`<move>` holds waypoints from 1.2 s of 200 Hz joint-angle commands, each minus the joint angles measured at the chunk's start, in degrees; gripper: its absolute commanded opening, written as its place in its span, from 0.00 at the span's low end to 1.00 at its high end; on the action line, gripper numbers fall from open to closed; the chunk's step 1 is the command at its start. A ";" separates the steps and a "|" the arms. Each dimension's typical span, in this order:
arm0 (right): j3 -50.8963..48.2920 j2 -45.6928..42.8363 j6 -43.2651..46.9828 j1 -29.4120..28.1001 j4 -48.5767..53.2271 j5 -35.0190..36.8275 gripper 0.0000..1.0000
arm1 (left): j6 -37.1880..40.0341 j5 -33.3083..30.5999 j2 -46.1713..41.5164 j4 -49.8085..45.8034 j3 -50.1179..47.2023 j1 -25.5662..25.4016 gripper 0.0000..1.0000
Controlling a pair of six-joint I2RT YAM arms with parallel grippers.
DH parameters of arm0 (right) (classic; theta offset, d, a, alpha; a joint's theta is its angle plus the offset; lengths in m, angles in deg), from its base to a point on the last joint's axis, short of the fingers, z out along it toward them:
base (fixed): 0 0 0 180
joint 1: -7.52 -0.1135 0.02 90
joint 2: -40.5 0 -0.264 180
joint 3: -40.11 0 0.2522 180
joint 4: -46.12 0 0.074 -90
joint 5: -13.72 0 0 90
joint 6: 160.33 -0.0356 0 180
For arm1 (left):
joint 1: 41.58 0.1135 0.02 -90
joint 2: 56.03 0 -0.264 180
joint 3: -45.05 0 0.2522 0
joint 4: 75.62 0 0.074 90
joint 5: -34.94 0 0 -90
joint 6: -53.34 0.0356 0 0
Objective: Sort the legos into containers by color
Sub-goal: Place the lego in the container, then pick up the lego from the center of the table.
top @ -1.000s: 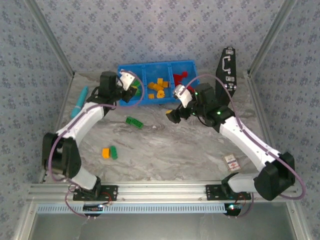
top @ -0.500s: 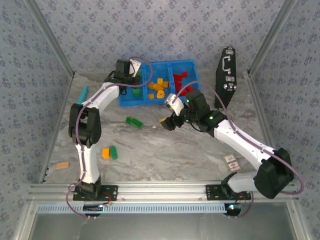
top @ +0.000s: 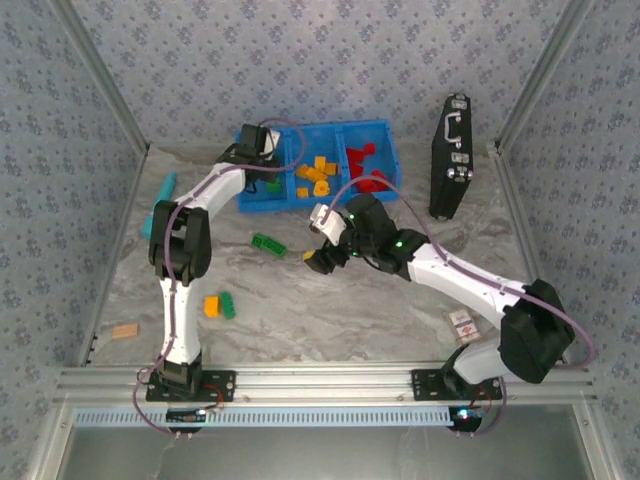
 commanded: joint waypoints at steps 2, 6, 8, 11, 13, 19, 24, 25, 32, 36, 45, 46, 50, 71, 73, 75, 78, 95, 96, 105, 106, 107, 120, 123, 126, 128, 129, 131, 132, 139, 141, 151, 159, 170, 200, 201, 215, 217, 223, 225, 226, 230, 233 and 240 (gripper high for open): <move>-0.67 0.90 3.20 -1.51 -2.91 2.38 0.82 | -1.45 -1.02 -0.58 -0.50 0.00 0.51 0.43; -0.75 1.18 3.26 -1.59 -3.07 2.28 0.82 | -1.42 -0.97 -0.93 -0.27 -0.48 0.59 0.45; -0.70 1.32 3.25 -1.65 -3.09 2.28 0.82 | -1.48 -1.02 -1.09 -0.09 -0.69 0.59 0.46; -0.70 1.57 3.33 -1.72 -3.15 2.13 0.82 | -1.39 -0.93 -1.29 0.23 -1.08 0.60 0.48; -0.71 1.73 3.44 -1.72 -3.15 2.04 0.82 | -1.40 -0.94 -1.49 0.30 -1.30 0.60 0.49; -0.70 2.23 3.63 -1.83 -3.21 2.04 0.82 | -1.31 -0.97 -1.82 0.54 -1.76 0.60 0.52; -0.69 2.66 3.75 -1.95 -3.19 2.14 0.82 | -1.17 -1.01 -2.02 0.47 -1.91 0.67 0.53; -0.65 2.79 3.72 -1.91 -3.16 2.16 0.82 | -1.19 -0.98 -2.04 0.41 -1.95 0.68 0.53; -0.52 3.27 4.01 -2.06 -3.21 2.19 0.82 | -1.20 -0.71 -2.20 0.14 -1.90 0.73 0.54; -0.43 3.55 4.18 -2.09 -3.31 2.31 0.82 | -1.22 -0.50 -2.31 0.01 -1.88 0.77 0.54; -0.31 4.15 4.44 -2.30 -3.48 2.70 0.82 | -1.37 0.20 -2.79 -0.42 -1.82 0.82 0.53; -0.28 4.20 4.50 -2.26 -3.47 2.71 0.82 | -1.33 0.37 -2.86 -0.48 -1.82 0.79 0.53; -0.25 4.51 4.62 -2.31 -3.74 2.79 0.82 | -1.43 0.65 -3.28 -0.52 -1.82 0.80 0.52; -1.92 6.47 5.17 -2.53 -8.18 2.60 0.82 | -1.94 1.99 -7.50 0.27 -2.31 0.77 0.54; -2.09 6.80 5.35 -2.50 -8.74 2.51 0.82 | -1.93 2.14 -8.01 0.49 -2.42 0.77 0.54; -2.20 7.12 5.53 -2.55 -9.23 2.40 0.82 | -1.87 2.18 -8.55 0.63 -2.47 0.77 0.54; -2.34 7.63 5.77 -2.71 -9.91 2.27 0.82 | -1.82 2.42 -9.43 0.79 -2.55 0.77 0.55; -2.41 10.75 8.43 -3.75 -13.12 2.53 0.82 | -1.20 3.17 -14.33 0.65 -2.52 0.78 0.56; -2.39 10.83 8.61 -3.82 -13.44 2.58 0.82 | -1.16 3.27 -14.65 0.63 -2.52 0.78 0.56; -2.51 12.42 9.95 -4.31 -15.78 2.35 0.83 | -0.57 3.70 -17.49 0.54 -2.84 0.78 0.57; -2.52 12.60 10.02 -4.36 -16.04 2.27 0.83 | -0.49 3.71 -17.81 0.53 -2.90 0.77 0.57; -2.53 12.77 10.10 -4.43 -16.30 2.18 0.83 | -0.41 3.71 -18.11 0.53 -3.02 0.77 0.57; -2.33 15.10 10.88 -4.59 -19.58 1.40 0.84 | 0.43 3.80 -22.37 0.36 -4.15 0.86 0.58; -2.10 15.71 11.02 -4.61 -19.95 1.34 0.84 | 0.66 3.78 -23.34 0.35 -4.44 0.86 0.58; -1.80 16.32 11.06 -4.66 -20.30 1.39 0.84 | 0.83 3.75 -24.34 0.28 -4.84 0.86 0.58; -1.52 16.71 11.20 -4.74 -20.38 1.33 0.84 | 1.00 3.72 -25.01 0.22 -5.05 0.86 0.59; -1.37 16.94 11.22 -4.71 -20.36 1.32 0.84 | 1.09 3.76 -25.31 0.11 -5.19 0.86 0.59; -0.99 17.32 11.28 -4.69 -20.37 1.31 0.84 | 1.22 3.79 -25.98 0.09 -5.41 0.84 0.59; -0.84 17.55 11.30 -4.73 -20.36 1.31 0.84 | 1.28 3.80 -26.32 -0.04 -5.59 0.85 0.59; 0.36 18.91 11.82 -4.94 -20.04 1.71 0.85 | 1.96 3.73 -28.56 -0.73 -6.52 0.86 0.60; 0.65 19.33 11.98 -4.99 -20.05 1.85 0.84 | 2.14 3.72 -29.23 -0.93 -6.77 0.86 0.60; 2.07 21.12 12.41 -5.29 -20.01 2.81 0.85 | 3.31 3.67 -32.62 -1.93 -8.40 0.94 0.60; 3.15 22.45 12.51 -5.39 -19.86 3.34 0.85 | 4.54 3.63 -35.48 -2.51 -10.10 0.95 0.61; 4.63 24.13 12.31 -5.56 -19.58 4.29 0.85 | 5.90 3.74 -39.74 -2.90 -12.71 1.16 0.63; 8.86 28.81 10.05 -5.76 -18.57 8.81 0.85 | 10.14 6.55 -52.20 -2.60 -21.82 2.47 0.74; 9.01 28.96 9.85 -5.75 -18.58 8.93 0.85 | 10.32 6.54 -52.71 -2.57 -22.10 2.50 0.74; 11.79 30.91 6.72 -5.99 -18.53 13.49 0.85 | 14.01 6.83 -58.26 -2.57 -26.11 2.94 0.89; 12.01 31.19 6.48 -6.02 -18.42 13.89 0.85 | 14.67 6.87 -58.98 -2.69 -26.65 2.96 0.94; 12.67 31.87 6.04 -6.22 -18.09 14.99 0.85 | 16.48 6.81 -60.91 -2.81 -28.19 2.97 1.00; 12.74 32.02 5.96 -6.30 -18.07 15.29 0.85 | 16.93 6.75 -61.57 -2.88 -28.71 3.04 1.00; 12.79 32.11 5.92 -6.41 -18.15 15.46 0.85 | 17.14 6.73 -61.92 -2.85 -28.97 3.05 1.00; 12.99 32.53 5.96 -6.56 -18.22 16.19 0.85 | 17.68 6.55 -63.10 -2.90 -29.95 3.14 1.00; 13.14 32.80 5.98 -6.73 -18.25 16.66 0.85 | 17.91 6.39 -63.89 -2.80 -30.64 3.27 1.00; 13.56 33.51 6.06 -7.08 -18.24 17.39 0.85 | 18.40 6.03 -65.61 -2.39 -32.34 3.41 1.00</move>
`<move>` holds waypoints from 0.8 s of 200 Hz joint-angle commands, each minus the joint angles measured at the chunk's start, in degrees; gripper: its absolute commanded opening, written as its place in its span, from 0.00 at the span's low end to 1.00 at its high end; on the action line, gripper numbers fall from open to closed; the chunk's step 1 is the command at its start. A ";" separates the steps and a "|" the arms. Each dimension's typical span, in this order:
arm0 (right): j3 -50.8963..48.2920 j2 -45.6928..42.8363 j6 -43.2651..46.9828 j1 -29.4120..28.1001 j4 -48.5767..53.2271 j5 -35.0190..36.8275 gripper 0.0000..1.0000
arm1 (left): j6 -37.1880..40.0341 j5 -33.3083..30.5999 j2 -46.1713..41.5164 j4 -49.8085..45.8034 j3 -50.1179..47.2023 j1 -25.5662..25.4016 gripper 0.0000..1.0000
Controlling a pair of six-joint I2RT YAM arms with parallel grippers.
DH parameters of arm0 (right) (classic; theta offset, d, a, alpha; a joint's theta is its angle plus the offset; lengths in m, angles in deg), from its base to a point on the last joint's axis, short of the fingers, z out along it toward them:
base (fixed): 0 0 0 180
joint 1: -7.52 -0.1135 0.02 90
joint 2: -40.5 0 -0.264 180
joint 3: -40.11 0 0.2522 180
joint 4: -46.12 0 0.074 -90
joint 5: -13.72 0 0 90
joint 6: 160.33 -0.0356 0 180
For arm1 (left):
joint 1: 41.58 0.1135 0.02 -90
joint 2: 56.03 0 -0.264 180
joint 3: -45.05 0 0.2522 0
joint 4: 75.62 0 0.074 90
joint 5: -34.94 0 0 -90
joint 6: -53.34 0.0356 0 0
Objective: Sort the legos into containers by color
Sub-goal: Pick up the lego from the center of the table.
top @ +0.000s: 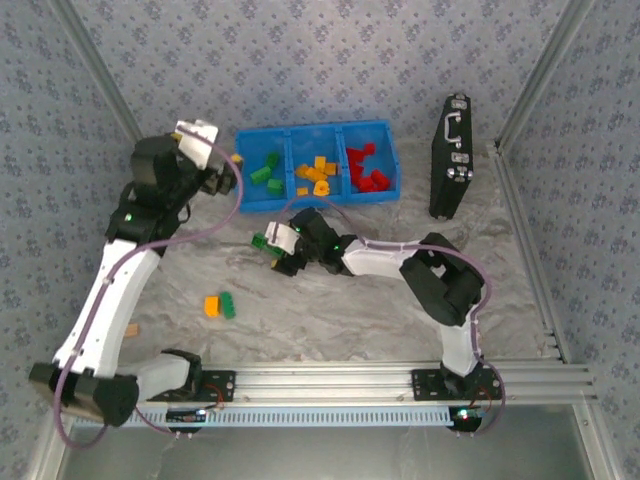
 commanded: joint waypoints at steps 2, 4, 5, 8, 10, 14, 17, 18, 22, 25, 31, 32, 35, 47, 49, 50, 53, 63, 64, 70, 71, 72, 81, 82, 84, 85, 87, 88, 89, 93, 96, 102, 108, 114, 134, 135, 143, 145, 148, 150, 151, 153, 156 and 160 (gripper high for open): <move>2.80 2.58 -2.51 -1.40 -0.40 6.26 0.85 | 6.31 0.63 -5.89 -0.08 -4.30 0.50 1.00; 2.96 2.79 -2.51 -1.51 -0.27 6.34 0.85 | 6.47 0.65 -6.35 -0.05 -4.64 0.44 1.00; 3.00 2.84 -2.51 -1.53 -0.25 6.37 0.85 | 6.56 0.68 -6.56 -0.08 -4.79 0.44 1.00; 3.22 3.15 -2.51 -1.62 -0.09 6.39 0.85 | 6.82 0.67 -7.15 0.04 -5.49 0.48 1.00; 3.35 3.31 -2.45 -1.68 0.07 6.40 0.85 | 6.99 0.60 -7.61 0.07 -5.95 0.50 1.00; 3.73 3.68 -2.55 -1.79 0.40 6.58 0.85 | 7.15 0.38 -8.39 0.34 -6.83 0.49 1.00; 4.01 3.99 -2.57 -1.85 0.68 6.68 0.84 | 7.12 0.06 -8.91 0.66 -7.38 0.48 1.00; 4.14 4.14 -2.59 -1.88 0.75 6.67 0.84 | 7.06 -0.03 -9.16 0.76 -7.47 0.49 1.00; 4.59 4.56 -2.68 -1.90 1.25 6.66 0.84 | 6.83 -0.44 -9.76 0.99 -8.22 0.45 1.00; 4.93 4.90 -2.69 -1.95 1.61 6.67 0.84 | 6.62 -0.59 -10.20 0.98 -8.58 0.57 1.00; 5.71 5.57 -2.83 -1.96 2.35 6.76 0.84 | 6.40 -0.52 -10.94 0.76 -9.13 0.86 1.00; 5.82 5.68 -2.80 -1.98 2.42 6.80 0.84 | 6.39 -0.46 -11.05 0.72 -9.18 0.94 1.00; 6.15 5.96 -2.88 -1.99 2.75 6.77 0.83 | 6.32 -0.29 -11.31 0.64 -9.43 1.10 1.00; 7.34 7.19 -3.28 -1.99 3.70 7.27 0.83 | 6.17 0.35 -12.48 0.26 -10.29 1.60 1.00; 7.59 7.37 -3.41 -1.94 3.81 7.34 0.82 | 6.26 0.37 -12.64 0.30 -10.38 1.59 1.00; 7.69 7.46 -3.40 -1.96 3.90 7.44 0.82 | 6.28 0.39 -12.73 0.32 -10.47 1.62 1.00; 7.94 7.72 -3.53 -1.98 3.98 7.74 0.82 | 6.41 0.43 -13.01 0.26 -10.66 1.64 1.00; 8.64 8.52 -3.99 -1.86 4.46 8.20 0.81 | 6.88 0.50 -13.65 0.25 -11.08 1.71 1.00; 8.65 8.56 -3.95 -1.88 4.44 8.18 0.80 | 6.93 0.45 -13.73 0.25 -11.08 1.72 1.00; 8.83 8.91 -4.10 -1.82 4.28 8.20 0.79 | 7.14 0.40 -14.01 0.10 -11.14 1.77 1.00; 8.79 8.98 -4.14 -1.81 4.23 8.18 0.78 | 7.15 0.40 -13.99 0.09 -11.16 1.80 1.00; 8.81 9.05 -4.16 -1.81 4.20 8.17 0.78 | 7.21 0.36 -14.07 0.08 -11.16 1.81 1.00; 9.68 9.56 -4.74 -1.72 4.99 8.45 0.77 | 7.40 0.20 -14.39 -0.01 -11.29 1.97 1.00; 9.79 9.65 -4.77 -1.68 5.15 8.44 0.77 | 7.46 0.21 -14.45 -0.01 -11.32 1.98 1.00; 9.95 9.77 -4.79 -1.60 5.45 8.42 0.77 | 7.48 0.20 -14.51 0.03 -11.34 1.99 1.00; 10.01 9.84 -4.88 -1.62 5.47 8.42 0.77 | 7.55 0.21 -14.55 0.05 -11.43 2.04 1.00; 10.19 9.95 -4.99 -1.59 5.64 8.42 0.77 | 7.59 0.22 -14.65 0.00 -11.37 2.07 1.00; 10.30 10.02 -5.07 -1.52 5.78 8.42 0.77 | 7.60 0.22 -14.66 0.00 -11.45 2.08 1.00; 10.41 10.06 -5.15 -1.49 5.90 8.42 0.77 | 7.65 0.23 -14.72 -0.01 -11.44 2.08 1.00; 10.82 10.30 -5.24 -1.50 6.58 8.30 0.76 | 7.84 0.28 -14.89 -0.05 -11.51 2.08 1.00; 11.12 10.46 -5.25 -1.46 7.01 8.18 0.76 | 7.93 0.30 -14.98 -0.06 -11.59 2.08 1.00; 11.42 10.68 -5.18 -1.46 7.75 8.38 0.76 | 8.17 0.24 -15.17 -0.10 -11.69 2.16 1.00; 11.78 10.92 -5.32 -1.46 8.26 8.50 0.75 | 8.36 0.18 -15.21 -0.26 -11.78 2.17 1.00; 12.22 11.13 -5.60 -1.33 8.97 8.51 0.75 | 8.53 0.14 -15.29 -0.40 -11.79 2.26 1.00; 14.10 12.26 -6.78 -0.87 11.91 7.68 0.69 | 8.82 0.22 -15.60 -0.41 -12.28 2.44 1.00; 14.19 12.32 -6.80 -0.86 12.04 7.61 0.68 | 8.87 0.22 -15.58 -0.39 -12.30 2.44 1.00; 15.06 12.84 -7.08 -0.70 13.42 7.41 0.63 | 9.16 0.32 -15.71 -0.32 -12.68 2.44 1.00; 15.21 12.94 -7.08 -0.68 13.71 7.37 0.62 | 9.23 0.38 -15.68 -0.27 -12.74 2.44 1.00; 15.39 13.03 -7.16 -0.67 13.97 7.32 0.61 | 9.27 0.40 -15.73 -0.28 -12.83 2.44 1.00; 15.42 13.07 -7.17 -0.67 14.14 7.33 0.61 | 9.28 0.38 -15.73 -0.23 -12.95 2.44 1.00; 15.43 13.08 -7.17 -0.67 14.16 7.39 0.60 | 9.32 0.39 -15.78 -0.21 -12.94 2.44 1.00; 15.43 13.08 -7.17 -0.67 14.18 7.37 0.60 | 9.29 0.40 -15.79 -0.19 -12.98 2.44 1.00; 15.36 13.12 -7.17 -0.67 14.20 7.33 0.60 | 9.24 0.38 -15.80 -0.10 -13.10 2.51 1.00; 15.12 13.09 -7.17 -0.67 14.14 7.21 0.59 | 9.28 0.40 -15.89 0.03 -13.18 2.52 1.00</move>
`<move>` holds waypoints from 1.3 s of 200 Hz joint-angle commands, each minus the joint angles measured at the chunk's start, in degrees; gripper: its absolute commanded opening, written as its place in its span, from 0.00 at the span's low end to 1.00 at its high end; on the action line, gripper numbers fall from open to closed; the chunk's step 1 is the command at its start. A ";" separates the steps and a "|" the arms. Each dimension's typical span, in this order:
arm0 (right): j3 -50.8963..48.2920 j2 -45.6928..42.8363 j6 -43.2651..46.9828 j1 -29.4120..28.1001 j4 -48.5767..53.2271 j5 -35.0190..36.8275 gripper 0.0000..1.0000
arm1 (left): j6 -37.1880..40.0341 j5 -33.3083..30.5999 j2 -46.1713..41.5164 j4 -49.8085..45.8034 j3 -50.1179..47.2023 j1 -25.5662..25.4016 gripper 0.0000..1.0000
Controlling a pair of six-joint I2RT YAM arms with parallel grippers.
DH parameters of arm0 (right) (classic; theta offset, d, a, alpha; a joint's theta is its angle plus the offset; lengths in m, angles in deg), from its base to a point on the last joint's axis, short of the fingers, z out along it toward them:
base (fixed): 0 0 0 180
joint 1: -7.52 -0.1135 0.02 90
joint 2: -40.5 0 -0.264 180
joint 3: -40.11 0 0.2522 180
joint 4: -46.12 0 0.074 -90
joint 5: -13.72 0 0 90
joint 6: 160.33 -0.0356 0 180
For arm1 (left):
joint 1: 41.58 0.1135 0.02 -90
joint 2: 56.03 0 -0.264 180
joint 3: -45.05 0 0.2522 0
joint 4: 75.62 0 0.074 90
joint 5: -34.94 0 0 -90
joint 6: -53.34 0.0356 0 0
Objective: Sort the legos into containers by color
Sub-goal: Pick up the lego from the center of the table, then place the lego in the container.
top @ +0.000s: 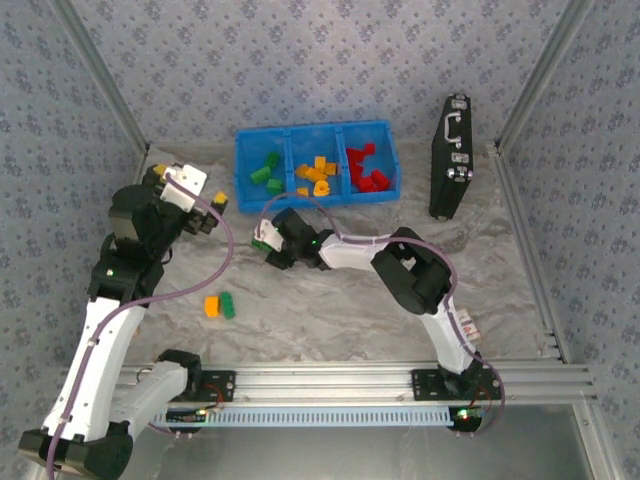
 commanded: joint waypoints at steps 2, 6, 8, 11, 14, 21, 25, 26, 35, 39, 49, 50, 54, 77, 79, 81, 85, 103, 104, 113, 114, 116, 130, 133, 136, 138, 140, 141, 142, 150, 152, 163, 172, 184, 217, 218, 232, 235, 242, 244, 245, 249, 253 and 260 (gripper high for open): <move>1.52 1.15 -1.38 0.40 4.27 -0.21 0.59 | 1.28 0.45 -0.91 0.96 -0.65 0.40 1.00; 1.24 1.06 -1.38 0.40 4.06 -0.34 0.59 | 1.34 0.45 -0.89 0.99 -0.75 0.40 1.00; 1.08 1.03 -1.39 0.40 4.04 -0.43 0.59 | 1.36 0.49 -0.91 1.06 -0.80 0.40 1.00; 0.90 1.04 -1.34 0.44 3.95 -0.52 0.58 | 1.39 0.53 -0.94 1.08 -0.84 0.48 1.00; 0.77 0.96 -1.33 0.44 3.96 -0.58 0.57 | 1.51 0.47 -0.92 1.16 -0.91 0.49 1.00; 0.61 0.95 -1.33 0.49 4.04 -0.72 0.55 | 1.82 0.70 -0.79 1.10 -1.00 0.49 1.00; 0.50 1.00 -1.34 0.49 4.05 -0.80 0.53 | 2.03 0.68 -0.79 1.09 -1.09 0.49 1.00; 0.49 1.02 -1.34 0.49 4.06 -0.81 0.53 | 2.09 0.65 -0.81 1.09 -1.10 0.49 1.00; 0.26 1.00 -1.36 0.58 3.95 -1.26 0.49 | 2.94 0.62 -0.80 1.17 -1.69 0.58 1.00; 0.21 0.96 -1.26 0.63 3.87 -1.53 0.46 | 3.26 0.70 -0.77 1.18 -2.07 0.58 1.00; -0.13 0.95 -1.20 0.70 3.60 -1.82 0.42 | 3.71 1.13 -0.89 1.18 -3.16 0.80 1.00; -0.14 0.95 -1.13 0.73 3.57 -1.85 0.41 | 3.72 1.23 -0.95 1.26 -3.28 0.82 1.00; -0.27 0.87 -1.05 0.75 3.50 -2.02 0.40 | 3.99 1.65 -1.08 1.37 -3.86 0.89 1.00; -1.45 0.30 0.12 1.07 2.56 -3.37 0.33 | 4.69 4.68 -2.57 2.63 -7.22 1.52 1.00; -1.57 0.22 0.22 1.10 2.50 -3.54 0.33 | 4.75 4.95 -2.65 2.66 -7.41 1.54 1.00; -1.66 0.18 0.28 1.15 2.49 -3.65 0.32 | 4.85 5.22 -2.73 2.66 -7.61 1.54 1.00; -1.77 0.01 0.39 1.25 2.39 -3.98 0.31 | 5.06 5.81 -3.07 2.67 -7.96 1.63 1.00; -3.27 -1.41 1.21 1.71 1.87 -6.06 0.26 | 6.86 9.40 -4.26 1.64 -9.47 1.89 1.00; -3.38 -1.55 1.25 1.71 1.92 -6.20 0.26 | 7.02 9.54 -4.35 1.58 -9.55 1.90 1.00; -4.35 -2.89 1.70 2.00 2.03 -7.67 0.24 | 8.40 11.34 -4.89 0.45 -10.17 1.99 1.00; -4.49 -3.08 1.81 2.04 2.04 -7.85 0.24 | 8.57 11.47 -4.97 0.33 -10.21 2.03 1.00; -4.81 -3.44 1.96 2.11 2.18 -8.26 0.23 | 8.86 11.79 -5.03 0.08 -10.31 2.06 1.00; -6.80 -6.69 3.58 2.76 3.25 -11.49 0.22 | 9.58 15.71 -5.04 -2.82 -9.49 2.41 0.99; -7.23 -7.48 4.00 2.96 3.70 -12.37 0.22 | 9.57 16.75 -4.98 -3.47 -9.12 2.48 0.99; -7.64 -8.40 4.46 3.16 4.35 -13.30 0.22 | 9.54 18.24 -4.92 -3.97 -8.92 2.51 0.99; -7.91 -8.96 4.80 3.33 4.69 -14.00 0.22 | 9.56 19.15 -4.90 -4.18 -8.75 2.53 0.99; -8.17 -9.57 5.05 3.44 5.17 -14.70 0.22 | 9.63 20.11 -4.95 -4.43 -8.69 2.58 0.99; -8.29 -9.89 5.20 3.50 5.41 -15.05 0.22 | 9.63 20.56 -4.95 -4.53 -8.64 2.59 0.99; -8.43 -10.18 5.27 3.62 5.57 -15.36 0.22 | 9.67 21.01 -4.96 -4.63 -8.61 2.60 0.99; -9.51 -12.80 6.52 4.28 7.15 -17.64 0.22 | 10.11 24.60 -4.94 -5.16 -8.49 2.54 0.99; -9.76 -13.47 6.63 4.45 7.52 -18.20 0.22 | 10.32 25.56 -4.91 -5.27 -8.43 2.54 0.99; -11.08 -17.09 8.10 5.40 9.63 -20.06 0.22 | 11.07 29.91 -4.50 -6.28 -8.02 2.60 0.98; -11.77 -19.93 9.47 6.05 11.62 -20.73 0.23 | 11.76 32.72 -3.86 -7.18 -7.63 2.59 0.98; -12.71 -23.41 11.81 6.66 14.36 -20.91 0.24 | 13.12 35.76 -2.16 -9.12 -7.09 2.56 0.97; -15.13 -33.88 17.60 7.67 19.86 -20.73 0.24 | 13.56 43.21 -2.23 -5.87 -9.98 0.83 0.94; -15.59 -34.17 17.71 7.68 20.05 -20.70 0.24 | 13.57 43.50 -2.23 -5.82 -9.99 0.84 0.94; -15.86 -37.68 18.65 7.91 23.23 -20.72 0.24 | 13.58 44.97 -2.01 -6.22 -9.53 -0.38 0.93; -15.73 -38.46 18.85 7.91 24.10 -20.82 0.24 | 13.80 45.07 -1.91 -6.42 -9.36 -0.65 0.93; -15.49 -39.95 19.13 7.94 25.79 -20.76 0.24 | 14.08 45.58 -1.60 -7.00 -9.05 -1.35 0.93; -15.45 -40.30 19.21 7.87 26.33 -20.79 0.24 | 14.17 45.74 -1.55 -7.07 -8.94 -1.55 0.93; -15.40 -40.46 19.26 7.87 26.58 -20.78 0.24 | 14.23 45.81 -1.45 -7.08 -8.89 -1.67 0.93; -15.23 -41.28 19.38 7.70 27.44 -20.73 0.25 | 14.27 46.11 -1.32 -7.36 -8.69 -2.13 0.93; -15.18 -41.95 19.47 7.59 28.30 -20.40 0.26 | 14.21 46.37 -1.08 -7.48 -8.52 -2.57 0.92; -15.20 -42.95 19.90 7.00 29.98 -19.45 0.27 | 13.93 46.94 -0.79 -7.54 -8.41 -3.49 0.92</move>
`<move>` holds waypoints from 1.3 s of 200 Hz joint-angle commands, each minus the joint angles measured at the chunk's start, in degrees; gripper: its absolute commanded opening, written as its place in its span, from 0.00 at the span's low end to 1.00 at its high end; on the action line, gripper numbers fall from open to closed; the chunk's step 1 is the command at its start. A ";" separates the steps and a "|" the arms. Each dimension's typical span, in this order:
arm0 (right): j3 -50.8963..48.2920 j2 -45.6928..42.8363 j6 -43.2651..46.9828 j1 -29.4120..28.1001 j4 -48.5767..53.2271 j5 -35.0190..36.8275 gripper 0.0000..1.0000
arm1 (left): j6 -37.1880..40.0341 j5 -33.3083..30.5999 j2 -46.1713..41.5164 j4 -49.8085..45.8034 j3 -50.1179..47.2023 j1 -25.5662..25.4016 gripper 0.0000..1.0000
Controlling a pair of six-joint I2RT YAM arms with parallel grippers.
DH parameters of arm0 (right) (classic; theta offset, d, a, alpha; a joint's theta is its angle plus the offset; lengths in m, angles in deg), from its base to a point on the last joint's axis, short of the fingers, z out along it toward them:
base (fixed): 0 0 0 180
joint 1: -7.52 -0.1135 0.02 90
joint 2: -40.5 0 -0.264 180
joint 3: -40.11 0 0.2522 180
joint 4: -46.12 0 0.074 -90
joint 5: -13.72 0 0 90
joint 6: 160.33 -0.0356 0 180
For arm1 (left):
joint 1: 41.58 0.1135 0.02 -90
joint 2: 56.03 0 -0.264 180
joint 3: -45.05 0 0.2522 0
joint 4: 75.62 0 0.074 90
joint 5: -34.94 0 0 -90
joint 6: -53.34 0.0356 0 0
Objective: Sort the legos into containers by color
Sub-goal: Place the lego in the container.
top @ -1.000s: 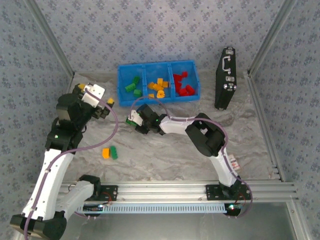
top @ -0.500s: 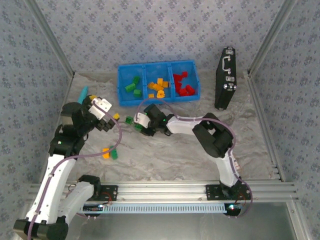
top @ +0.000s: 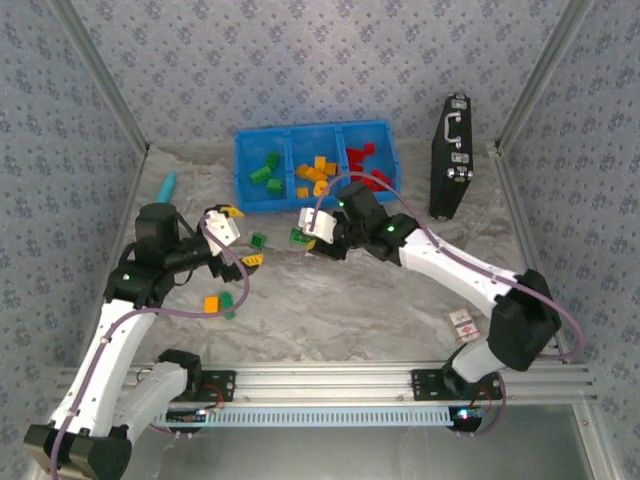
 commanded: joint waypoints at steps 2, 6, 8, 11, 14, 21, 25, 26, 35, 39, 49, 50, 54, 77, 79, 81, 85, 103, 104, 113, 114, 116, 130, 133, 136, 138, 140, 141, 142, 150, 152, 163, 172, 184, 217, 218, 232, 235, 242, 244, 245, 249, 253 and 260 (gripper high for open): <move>-0.47 -3.60 3.34 -0.98 9.53 0.25 0.27 | 1.32 6.48 0.78 -1.02 1.56 -2.42 0.92; 1.26 -4.16 3.99 -1.32 11.26 0.75 0.27 | 1.42 6.86 0.94 -1.17 1.64 -3.02 0.92; 1.59 -4.46 4.30 -1.44 11.82 0.90 0.27 | 1.59 6.97 0.93 -1.29 1.65 -3.32 0.92; 1.79 -4.93 4.73 -1.57 12.47 1.15 0.27 | 1.65 7.20 0.92 -1.31 1.61 -3.74 0.92; 1.90 -5.34 5.15 -1.72 13.00 1.41 0.27 | 1.81 7.34 0.91 -1.14 1.45 -4.18 0.92; 1.87 -6.59 5.77 -1.80 13.69 1.52 0.27 | 1.70 7.60 0.71 -0.45 1.03 -4.85 0.92; 1.76 -7.35 6.03 -1.86 13.82 1.48 0.27 | 1.48 7.89 0.51 0.11 0.78 -5.21 0.91; 1.75 -7.55 6.14 -1.86 13.82 1.48 0.27 | 1.49 7.94 0.45 0.31 0.69 -5.34 0.91; 0.67 -9.52 6.46 -1.95 12.83 1.19 0.27 | 1.26 8.32 -0.13 2.02 -0.02 -6.08 0.91; 0.51 -10.36 6.50 -1.96 12.40 1.05 0.27 | 1.17 8.28 -0.36 2.86 -0.32 -6.44 0.91; 0.50 -11.54 6.07 -1.87 11.88 0.58 0.27 | 1.04 8.47 -0.23 4.23 -0.47 -7.23 0.90; 0.50 -11.67 5.98 -1.87 11.93 0.50 0.27 | 1.09 8.49 -0.18 4.35 -0.42 -7.32 0.90; 0.50 -11.86 5.82 -1.92 12.08 0.27 0.27 | 1.29 8.62 0.17 4.38 -0.17 -7.70 0.90; 0.57 -12.70 5.63 -2.67 12.27 -0.49 0.26 | 3.57 8.33 2.74 3.16 1.65 -10.86 0.88; 0.54 -12.80 5.65 -2.72 12.29 -0.53 0.26 | 3.73 8.33 2.96 3.05 1.83 -11.12 0.88; 0.58 -12.89 5.66 -2.80 12.19 -0.65 0.26 | 3.84 8.33 3.25 3.02 2.02 -11.30 0.88; 0.55 -13.11 5.66 -2.95 12.01 -0.72 0.26 | 4.26 8.33 3.79 2.88 2.23 -11.79 0.87; 0.61 -13.61 5.94 -3.51 11.96 -0.98 0.26 | 4.16 8.97 5.36 3.59 2.87 -13.15 0.87; 0.60 -13.67 6.01 -3.57 11.97 -1.03 0.26 | 4.10 9.05 5.42 3.68 2.88 -13.18 0.87; 0.66 -13.84 6.04 -3.77 11.66 -0.94 0.26 | 3.62 9.74 6.00 4.50 3.12 -13.51 0.87; 0.58 -13.88 6.01 -3.83 11.69 -0.96 0.26 | 3.53 9.83 6.06 4.57 3.13 -13.53 0.87; 0.61 -13.95 6.01 -3.87 11.64 -0.98 0.25 | 3.39 9.96 6.20 4.70 3.27 -13.59 0.87; 0.50 -14.43 6.05 -4.19 11.00 -1.06 0.25 | 3.04 10.58 7.11 5.28 3.66 -13.99 0.87; 0.50 -14.44 6.09 -4.33 10.93 -1.14 0.25 | 3.04 10.61 7.23 5.35 3.79 -14.09 0.87; 0.50 -14.52 6.09 -4.42 10.87 -1.11 0.25 | 3.00 10.55 7.43 5.46 3.83 -14.28 0.86; 0.50 -14.57 6.12 -4.50 10.84 -1.15 0.25 | 3.02 10.58 7.54 5.45 3.84 -14.37 0.86; 0.50 -14.67 6.15 -4.59 10.84 -1.11 0.25 | 3.00 10.54 7.65 5.49 3.91 -14.46 0.86; 0.50 -14.69 6.20 -4.59 10.79 -1.09 0.25 | 3.00 10.53 7.71 5.55 3.92 -14.49 0.86; 0.50 -14.69 6.18 -4.63 10.77 -1.08 0.25 | 3.04 10.57 7.75 5.58 3.93 -14.51 0.86; 0.50 -14.90 6.26 -4.97 10.68 -1.06 0.25 | 2.88 10.53 8.14 6.06 3.94 -14.76 0.86; 0.50 -14.99 6.30 -5.01 10.73 -1.00 0.25 | 2.79 10.53 8.13 6.23 3.94 -14.78 0.85; 0.50 -15.45 6.36 -5.40 10.11 -0.73 0.25 | 2.30 10.85 8.52 7.10 3.85 -15.04 0.85; -1.35 -15.89 6.21 -5.58 9.74 -1.05 0.25 | 2.03 11.05 8.85 7.62 3.76 -15.22 0.84; -1.43 -16.10 5.96 -5.72 9.46 -1.48 0.24 | 1.75 11.12 9.39 8.56 3.68 -15.49 0.83; -1.93 -16.57 5.00 -5.91 8.06 -2.63 0.24 | 0.77 11.82 10.58 10.25 3.41 -16.01 0.81; -1.99 -16.60 4.96 -5.95 8.04 -2.64 0.24 | 0.78 11.92 10.63 10.31 3.41 -16.01 0.81; -2.21 -16.81 4.49 -5.99 7.38 -3.13 0.24 | 0.50 12.44 11.11 10.50 3.41 -16.27 0.81; -2.29 -16.81 4.41 -6.08 7.26 -3.13 0.24 | 0.38 12.58 11.26 10.57 3.48 -16.30 0.80; -2.48 -16.99 4.04 -6.08 6.92 -3.34 0.23 | 0.20 12.79 11.59 10.62 3.50 -16.46 0.80; -2.53 -16.99 3.94 -6.13 6.78 -3.40 0.24 | 0.16 12.85 11.67 10.62 3.50 -16.57 0.79; -2.51 -16.99 3.91 -6.15 6.74 -3.42 0.24 | 0.13 12.87 11.70 10.62 3.50 -16.60 0.79; -2.57 -17.05 3.76 -6.18 6.64 -3.54 0.24 | 0.05 13.01 11.92 10.68 3.57 -16.70 0.79; -2.58 -17.14 3.59 -6.17 6.59 -3.61 0.23 | -0.07 13.05 12.11 10.63 3.64 -16.83 0.78; -2.75 -17.31 3.44 -6.26 6.38 -3.71 0.24 | -0.02 13.08 12.42 10.54 3.64 -16.97 0.77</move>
